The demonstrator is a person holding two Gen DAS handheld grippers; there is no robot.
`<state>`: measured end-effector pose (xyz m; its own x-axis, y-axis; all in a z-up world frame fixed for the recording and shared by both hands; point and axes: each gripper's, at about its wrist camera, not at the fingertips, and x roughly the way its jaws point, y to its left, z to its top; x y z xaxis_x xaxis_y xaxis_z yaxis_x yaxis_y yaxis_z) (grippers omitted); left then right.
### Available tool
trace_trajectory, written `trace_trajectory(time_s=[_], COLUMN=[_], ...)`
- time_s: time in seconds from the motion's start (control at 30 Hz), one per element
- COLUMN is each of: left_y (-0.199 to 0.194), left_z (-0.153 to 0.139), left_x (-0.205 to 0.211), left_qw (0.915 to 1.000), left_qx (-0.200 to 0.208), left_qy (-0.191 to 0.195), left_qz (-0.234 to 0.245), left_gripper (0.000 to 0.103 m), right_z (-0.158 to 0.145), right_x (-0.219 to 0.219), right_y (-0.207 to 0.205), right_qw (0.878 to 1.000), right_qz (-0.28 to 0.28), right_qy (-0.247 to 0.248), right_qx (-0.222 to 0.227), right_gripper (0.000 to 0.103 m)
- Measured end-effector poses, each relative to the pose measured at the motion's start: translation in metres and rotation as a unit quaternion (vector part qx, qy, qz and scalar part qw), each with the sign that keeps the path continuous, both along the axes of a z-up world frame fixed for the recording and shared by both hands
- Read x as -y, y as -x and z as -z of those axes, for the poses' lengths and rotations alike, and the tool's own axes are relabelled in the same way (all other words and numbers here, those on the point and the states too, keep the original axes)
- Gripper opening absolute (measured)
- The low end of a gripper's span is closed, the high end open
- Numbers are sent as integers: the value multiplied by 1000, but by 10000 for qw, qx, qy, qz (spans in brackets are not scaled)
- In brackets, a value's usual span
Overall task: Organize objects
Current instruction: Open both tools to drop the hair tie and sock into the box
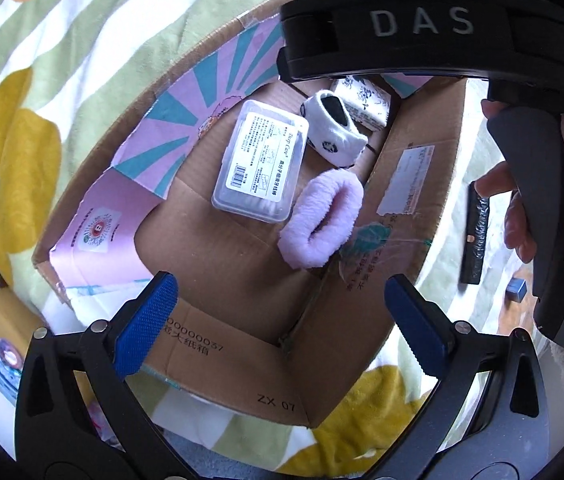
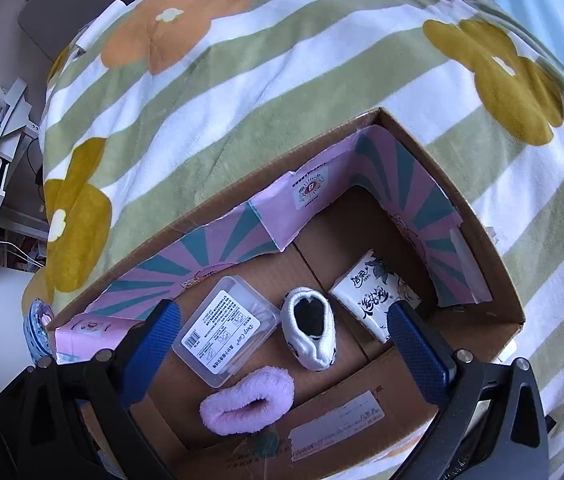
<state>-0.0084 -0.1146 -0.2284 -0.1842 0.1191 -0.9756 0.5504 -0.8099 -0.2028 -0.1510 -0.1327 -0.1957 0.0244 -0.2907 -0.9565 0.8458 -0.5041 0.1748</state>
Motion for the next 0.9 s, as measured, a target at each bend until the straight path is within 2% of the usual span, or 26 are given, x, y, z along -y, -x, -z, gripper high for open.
trace_trajectory(time_s=[0.3, 0.53, 0.73, 0.83, 0.9], left_y=[-1, -26, -40, -39, -36], left_z=[-33, -95, -144, -159, -168], left_x=[16, 17, 11, 6, 2], left_qw=[9995, 9958, 9899, 9876, 9851], left_qx=[-294, -638, -1001, -1153, -1208], left_qy=[114, 545, 734, 667, 755], left_qz=[69, 363, 689, 833, 965], left_gripper=[103, 103, 103, 103, 103], right_z=[-49, -103, -143, -161, -171], right_x=[-22, -56, -97, -125, -143], right_y=[-18, -42, -58, -63, -67], right_qw=[9997, 9975, 9919, 9843, 9778], right_qz=[111, 329, 931, 1420, 1739], right_qy=[97, 240, 327, 383, 428], right_qx=[-187, -577, -806, -970, -1085], right_gripper=[103, 103, 102, 103, 103])
